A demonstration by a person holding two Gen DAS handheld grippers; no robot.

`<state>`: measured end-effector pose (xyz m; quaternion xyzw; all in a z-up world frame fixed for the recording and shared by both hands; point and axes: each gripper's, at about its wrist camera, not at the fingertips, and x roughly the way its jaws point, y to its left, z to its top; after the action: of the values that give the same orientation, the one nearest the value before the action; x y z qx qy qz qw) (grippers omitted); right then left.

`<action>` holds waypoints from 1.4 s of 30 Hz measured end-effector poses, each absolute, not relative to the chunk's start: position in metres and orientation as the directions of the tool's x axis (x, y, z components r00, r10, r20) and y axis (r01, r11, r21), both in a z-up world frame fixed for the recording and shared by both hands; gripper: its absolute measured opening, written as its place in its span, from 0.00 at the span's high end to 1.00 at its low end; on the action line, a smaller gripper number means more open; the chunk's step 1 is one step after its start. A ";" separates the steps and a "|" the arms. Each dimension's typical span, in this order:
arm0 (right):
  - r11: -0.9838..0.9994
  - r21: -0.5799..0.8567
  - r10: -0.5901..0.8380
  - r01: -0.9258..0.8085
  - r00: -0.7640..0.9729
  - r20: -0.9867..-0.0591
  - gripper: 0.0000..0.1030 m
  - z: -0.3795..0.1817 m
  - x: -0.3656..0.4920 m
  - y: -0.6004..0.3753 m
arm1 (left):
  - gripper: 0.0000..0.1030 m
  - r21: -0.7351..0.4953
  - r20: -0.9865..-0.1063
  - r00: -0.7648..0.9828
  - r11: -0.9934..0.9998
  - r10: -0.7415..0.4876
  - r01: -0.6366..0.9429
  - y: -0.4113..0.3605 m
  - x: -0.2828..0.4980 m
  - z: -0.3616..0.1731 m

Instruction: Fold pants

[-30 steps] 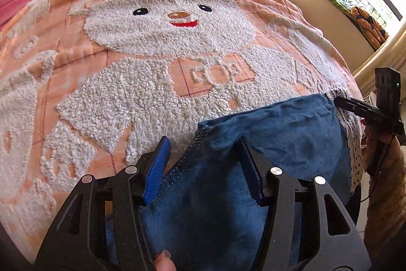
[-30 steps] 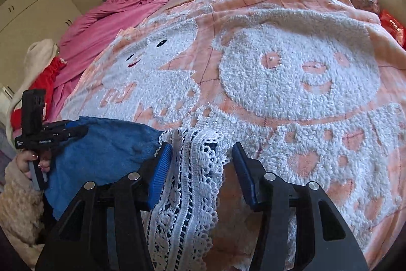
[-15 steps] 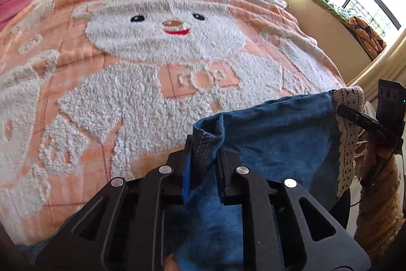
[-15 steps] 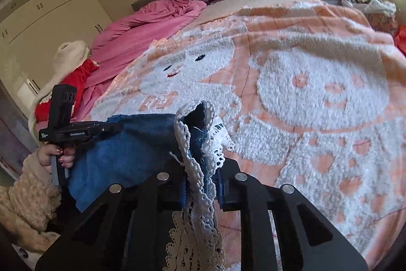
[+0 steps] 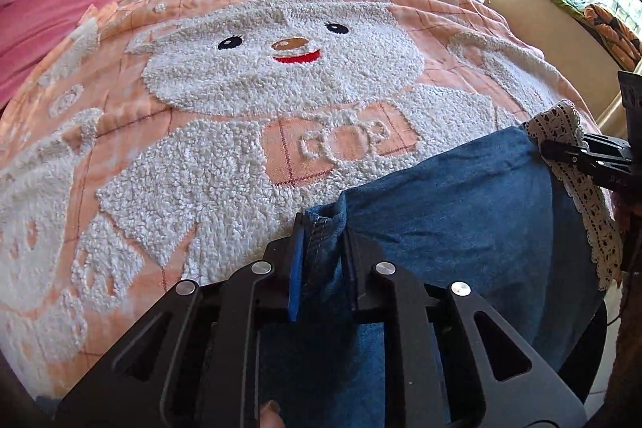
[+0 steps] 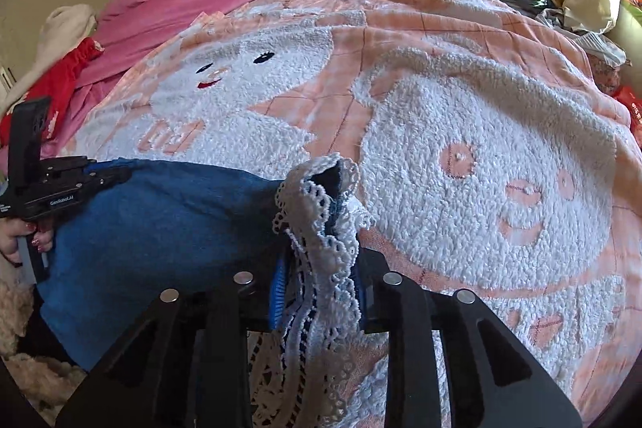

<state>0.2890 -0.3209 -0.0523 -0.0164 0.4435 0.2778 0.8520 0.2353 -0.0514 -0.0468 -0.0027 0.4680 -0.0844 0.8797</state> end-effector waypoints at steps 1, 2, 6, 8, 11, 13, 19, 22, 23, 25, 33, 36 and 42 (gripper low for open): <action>0.848 0.222 0.459 -0.481 0.460 -0.760 0.72 -0.053 0.289 -0.322 | 0.88 -0.101 -0.822 0.547 0.985 -0.161 0.139 -0.048 0.236 -0.049; 0.855 0.221 0.454 -0.470 0.471 -0.756 0.66 -0.052 0.287 -0.323 | 0.88 -0.110 -0.822 0.544 0.984 -0.168 0.137 -0.048 0.237 -0.050; 0.880 0.251 0.451 -0.403 0.545 -0.707 0.53 -0.031 0.266 -0.351 | 0.80 -0.085 -0.816 0.557 0.985 -0.154 0.147 -0.048 0.232 -0.045; 0.883 0.297 0.465 -0.364 0.583 -0.666 0.50 -0.015 0.244 -0.374 | 0.71 -0.104 -0.806 0.570 0.986 -0.159 0.129 -0.042 0.226 -0.037; 0.873 0.343 0.489 -0.348 0.616 -0.618 0.50 -0.001 0.205 -0.395 | 0.68 -0.121 -0.783 0.595 0.983 -0.179 0.136 -0.038 0.209 -0.023; 0.862 0.380 0.505 -0.334 0.622 -0.598 0.50 0.001 0.175 -0.408 | 0.66 -0.109 -0.772 0.614 0.985 -0.167 0.131 -0.037 0.193 -0.015; 0.846 0.445 0.525 -0.294 0.603 -0.600 0.50 -0.014 0.116 -0.411 | 0.63 -0.145 -0.736 0.653 0.983 -0.181 0.109 -0.026 0.127 0.000; 0.845 0.450 0.528 -0.289 0.583 -0.618 0.50 -0.023 0.102 -0.400 | 0.63 -0.173 -0.720 0.669 0.981 -0.184 0.083 -0.013 0.098 0.002; 0.842 0.452 0.533 -0.294 0.574 -0.621 0.50 -0.026 0.100 -0.397 | 0.63 -0.181 -0.717 0.673 0.981 -0.180 0.071 -0.008 0.091 0.003; 0.850 0.432 0.524 -0.301 0.566 -0.636 0.50 -0.030 0.098 -0.388 | 0.63 -0.199 -0.711 0.681 0.979 -0.178 0.047 0.003 0.074 0.005; 0.873 0.421 0.484 -0.246 0.550 -0.681 0.49 -0.049 0.128 -0.390 | 0.62 -0.123 -0.688 0.726 0.989 -0.021 -0.088 0.052 0.027 0.018; 0.868 0.411 0.496 -0.279 0.505 -0.706 0.51 -0.060 0.133 -0.380 | 0.58 -0.099 -0.699 0.714 0.981 0.050 -0.167 0.077 0.016 0.016; 0.867 0.399 0.499 -0.300 0.489 -0.716 0.53 -0.058 0.134 -0.375 | 0.41 -0.215 -0.754 0.656 0.932 0.032 -0.292 0.126 0.007 -0.014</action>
<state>0.1337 -0.3752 -0.0583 0.1107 0.4484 0.2332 0.8557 0.0069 0.1258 -0.0145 -0.1609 0.4049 0.0904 0.8956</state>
